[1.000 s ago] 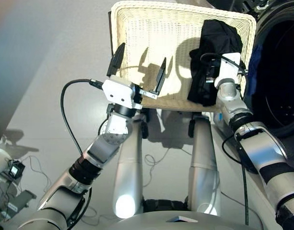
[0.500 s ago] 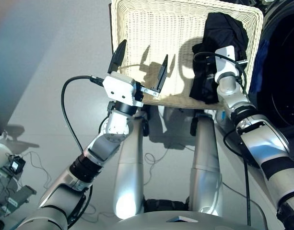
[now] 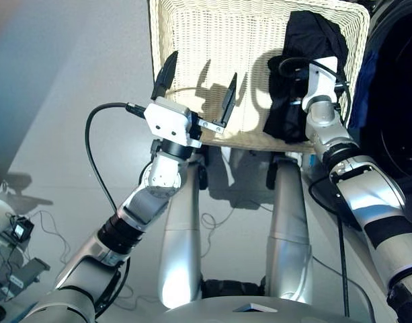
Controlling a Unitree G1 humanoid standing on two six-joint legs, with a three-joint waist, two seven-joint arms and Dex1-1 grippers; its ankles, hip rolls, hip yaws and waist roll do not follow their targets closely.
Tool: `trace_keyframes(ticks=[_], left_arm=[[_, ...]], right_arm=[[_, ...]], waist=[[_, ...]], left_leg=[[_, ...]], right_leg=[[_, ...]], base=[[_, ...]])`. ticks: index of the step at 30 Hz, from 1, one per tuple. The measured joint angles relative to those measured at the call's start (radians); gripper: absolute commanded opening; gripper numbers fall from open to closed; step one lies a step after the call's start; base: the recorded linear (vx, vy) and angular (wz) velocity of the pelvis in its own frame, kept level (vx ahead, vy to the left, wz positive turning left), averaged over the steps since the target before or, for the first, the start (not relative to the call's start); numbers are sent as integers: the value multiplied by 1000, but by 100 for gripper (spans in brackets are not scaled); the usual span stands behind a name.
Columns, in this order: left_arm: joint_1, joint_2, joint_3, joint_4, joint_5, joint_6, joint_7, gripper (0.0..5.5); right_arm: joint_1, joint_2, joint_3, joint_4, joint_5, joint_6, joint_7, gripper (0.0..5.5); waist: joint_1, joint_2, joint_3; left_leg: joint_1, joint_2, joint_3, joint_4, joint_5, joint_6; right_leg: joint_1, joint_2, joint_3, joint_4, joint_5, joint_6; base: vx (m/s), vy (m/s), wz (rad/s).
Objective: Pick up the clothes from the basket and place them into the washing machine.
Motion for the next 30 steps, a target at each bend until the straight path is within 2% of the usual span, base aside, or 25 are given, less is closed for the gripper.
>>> trace_keyframes(ticks=[9, 14, 21, 25, 30], left_arm=[[1, 1, 2, 0, -2, 2, 1, 550], [12, 4, 6, -6, -1, 2, 2, 550], [57, 12, 45, -33, 14, 2, 13, 550], [60, 27, 54, -42, 33, 2, 31, 550], [72, 44, 88, -59, 60, -4, 54, 550]], right_arm=[[84, -25, -11, -125, 118, -28, 10, 0], [234, -71, -28, -298, 171, -59, 22, 0], [522, -113, -150, -602, 199, -102, -4, 0], [608, -111, -240, -709, 191, -146, -71, 0], [624, -110, -351, -784, 101, -199, -220, 0]], waist=[[0, 0, 0], [-4, -1, 1], [-26, -5, 2], [-42, -8, 3], [-62, -26, 3]], left_leg=[[-4, 0, 0, 9, 1, 0], [-4, 0, 0, 9, 1, 0], [-2, -1, -3, 12, -1, 1], [-2, -3, -4, 14, -1, 2], [-1, -4, -4, 15, -2, 4]], right_leg=[[0, 0, 0, 0, -3, 4], [1, 0, 0, 0, -4, 4], [8, 0, -3, -3, -5, 6], [10, 2, -3, -3, -6, 7], [12, 1, -3, -5, -6, 9]], base=[[0, 0, 0], [0, 0, 0], [0, 0, 0], [0, 0, 0], [0, 0, 0]])
